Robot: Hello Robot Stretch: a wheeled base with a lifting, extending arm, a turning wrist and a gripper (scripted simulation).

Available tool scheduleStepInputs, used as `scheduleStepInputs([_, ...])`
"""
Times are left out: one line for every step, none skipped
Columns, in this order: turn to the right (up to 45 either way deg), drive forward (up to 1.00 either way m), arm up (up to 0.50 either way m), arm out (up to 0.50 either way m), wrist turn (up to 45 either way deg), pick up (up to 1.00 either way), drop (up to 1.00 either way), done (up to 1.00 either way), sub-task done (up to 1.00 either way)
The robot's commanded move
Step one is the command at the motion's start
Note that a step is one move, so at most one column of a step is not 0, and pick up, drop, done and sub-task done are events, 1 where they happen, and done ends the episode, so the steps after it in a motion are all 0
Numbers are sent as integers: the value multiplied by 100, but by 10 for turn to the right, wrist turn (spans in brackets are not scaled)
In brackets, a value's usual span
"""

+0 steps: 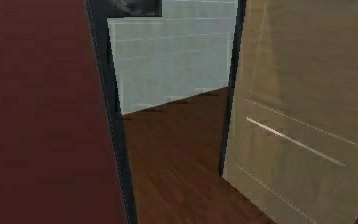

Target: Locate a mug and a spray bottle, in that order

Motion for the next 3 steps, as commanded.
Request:
scheduleStepInputs([0, 100, 0, 0, 0, 0, 0, 0, 0])
scheduleStepInputs([-210, 0, 0, 0, 0, 0, 0, 0, 0])
scheduleStepInputs([0, 5, 0, 0, 0, 0, 0, 0, 0])
